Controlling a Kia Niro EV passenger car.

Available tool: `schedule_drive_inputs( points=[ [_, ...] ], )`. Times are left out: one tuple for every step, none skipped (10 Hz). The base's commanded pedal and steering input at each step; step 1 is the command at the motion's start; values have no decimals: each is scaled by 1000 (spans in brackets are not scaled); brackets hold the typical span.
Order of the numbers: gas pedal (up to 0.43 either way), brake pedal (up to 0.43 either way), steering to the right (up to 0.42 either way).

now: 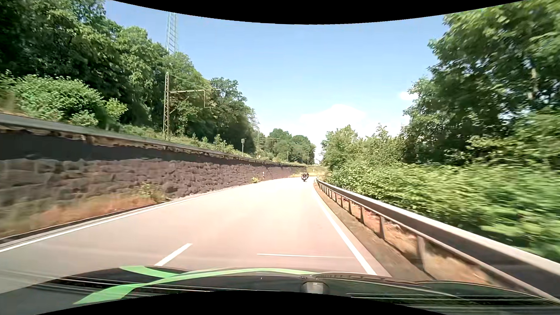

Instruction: Follow the waypoints while adhering to traffic rules and regulations

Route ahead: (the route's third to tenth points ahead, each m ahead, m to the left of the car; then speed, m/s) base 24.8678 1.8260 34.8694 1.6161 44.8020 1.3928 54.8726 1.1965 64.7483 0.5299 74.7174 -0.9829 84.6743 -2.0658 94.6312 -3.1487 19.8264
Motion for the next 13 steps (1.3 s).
schedule_drive_inputs(
  points=[
    [138,0,5],
    [138,0,5],
    [110,0,5],
    [110,0,5],
    [110,0,5],
    [118,0,5],
    [130,0,5],
    [150,0,5],
    [169,0,5],
    [177,0,4],
    [189,0,4],
    [189,0,4],
    [189,0,4]
  ],
)
